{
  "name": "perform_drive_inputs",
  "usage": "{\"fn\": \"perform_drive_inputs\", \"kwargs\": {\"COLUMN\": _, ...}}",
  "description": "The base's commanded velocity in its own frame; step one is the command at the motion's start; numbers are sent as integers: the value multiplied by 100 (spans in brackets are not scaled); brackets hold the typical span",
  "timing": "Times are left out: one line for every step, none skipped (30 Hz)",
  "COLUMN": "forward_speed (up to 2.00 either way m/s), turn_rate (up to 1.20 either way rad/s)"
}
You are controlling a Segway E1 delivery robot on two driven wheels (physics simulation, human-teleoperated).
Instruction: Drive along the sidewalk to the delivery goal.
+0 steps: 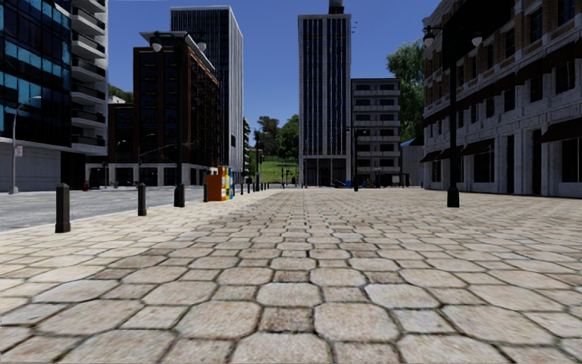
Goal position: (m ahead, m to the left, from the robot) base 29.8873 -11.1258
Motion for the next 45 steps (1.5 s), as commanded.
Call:
{"fn": "perform_drive_inputs", "kwargs": {"forward_speed": 200, "turn_rate": 0}}
{"fn": "perform_drive_inputs", "kwargs": {"forward_speed": 200, "turn_rate": 0}}
{"fn": "perform_drive_inputs", "kwargs": {"forward_speed": 200, "turn_rate": 0}}
{"fn": "perform_drive_inputs", "kwargs": {"forward_speed": 200, "turn_rate": 0}}
{"fn": "perform_drive_inputs", "kwargs": {"forward_speed": 200, "turn_rate": 0}}
{"fn": "perform_drive_inputs", "kwargs": {"forward_speed": 200, "turn_rate": 0}}
{"fn": "perform_drive_inputs", "kwargs": {"forward_speed": 200, "turn_rate": 0}}
{"fn": "perform_drive_inputs", "kwargs": {"forward_speed": 200, "turn_rate": 0}}
{"fn": "perform_drive_inputs", "kwargs": {"forward_speed": 200, "turn_rate": 0}}
{"fn": "perform_drive_inputs", "kwargs": {"forward_speed": 200, "turn_rate": 0}}
{"fn": "perform_drive_inputs", "kwargs": {"forward_speed": 200, "turn_rate": 0}}
{"fn": "perform_drive_inputs", "kwargs": {"forward_speed": 200, "turn_rate": 0}}
{"fn": "perform_drive_inputs", "kwargs": {"forward_speed": 200, "turn_rate": 0}}
{"fn": "perform_drive_inputs", "kwargs": {"forward_speed": 200, "turn_rate": 0}}
{"fn": "perform_drive_inputs", "kwargs": {"forward_speed": 200, "turn_rate": 0}}
{"fn": "perform_drive_inputs", "kwargs": {"forward_speed": 200, "turn_rate": 0}}
{"fn": "perform_drive_inputs", "kwargs": {"forward_speed": 200, "turn_rate": 0}}
{"fn": "perform_drive_inputs", "kwargs": {"forward_speed": 200, "turn_rate": 0}}
{"fn": "perform_drive_inputs", "kwargs": {"forward_speed": 200, "turn_rate": 0}}
{"fn": "perform_drive_inputs", "kwargs": {"forward_speed": 200, "turn_rate": 0}}
{"fn": "perform_drive_inputs", "kwargs": {"forward_speed": 200, "turn_rate": 0}}
{"fn": "perform_drive_inputs", "kwargs": {"forward_speed": 200, "turn_rate": 0}}
{"fn": "perform_drive_inputs", "kwargs": {"forward_speed": 200, "turn_rate": 0}}
{"fn": "perform_drive_inputs", "kwargs": {"forward_speed": 200, "turn_rate": 0}}
{"fn": "perform_drive_inputs", "kwargs": {"forward_speed": 200, "turn_rate": 0}}
{"fn": "perform_drive_inputs", "kwargs": {"forward_speed": 200, "turn_rate": 0}}
{"fn": "perform_drive_inputs", "kwargs": {"forward_speed": 200, "turn_rate": 0}}
{"fn": "perform_drive_inputs", "kwargs": {"forward_speed": 200, "turn_rate": 0}}
{"fn": "perform_drive_inputs", "kwargs": {"forward_speed": 200, "turn_rate": 0}}
{"fn": "perform_drive_inputs", "kwargs": {"forward_speed": 200, "turn_rate": 0}}
{"fn": "perform_drive_inputs", "kwargs": {"forward_speed": 200, "turn_rate": 0}}
{"fn": "perform_drive_inputs", "kwargs": {"forward_speed": 200, "turn_rate": 0}}
{"fn": "perform_drive_inputs", "kwargs": {"forward_speed": 200, "turn_rate": 0}}
{"fn": "perform_drive_inputs", "kwargs": {"forward_speed": 200, "turn_rate": 0}}
{"fn": "perform_drive_inputs", "kwargs": {"forward_speed": 200, "turn_rate": 0}}
{"fn": "perform_drive_inputs", "kwargs": {"forward_speed": 200, "turn_rate": 0}}
{"fn": "perform_drive_inputs", "kwargs": {"forward_speed": 200, "turn_rate": 0}}
{"fn": "perform_drive_inputs", "kwargs": {"forward_speed": 200, "turn_rate": 0}}
{"fn": "perform_drive_inputs", "kwargs": {"forward_speed": 200, "turn_rate": 0}}
{"fn": "perform_drive_inputs", "kwargs": {"forward_speed": 200, "turn_rate": 0}}
{"fn": "perform_drive_inputs", "kwargs": {"forward_speed": 200, "turn_rate": 0}}
{"fn": "perform_drive_inputs", "kwargs": {"forward_speed": 200, "turn_rate": 0}}
{"fn": "perform_drive_inputs", "kwargs": {"forward_speed": 200, "turn_rate": 0}}
{"fn": "perform_drive_inputs", "kwargs": {"forward_speed": 200, "turn_rate": -2}}
{"fn": "perform_drive_inputs", "kwargs": {"forward_speed": 200, "turn_rate": -7}}
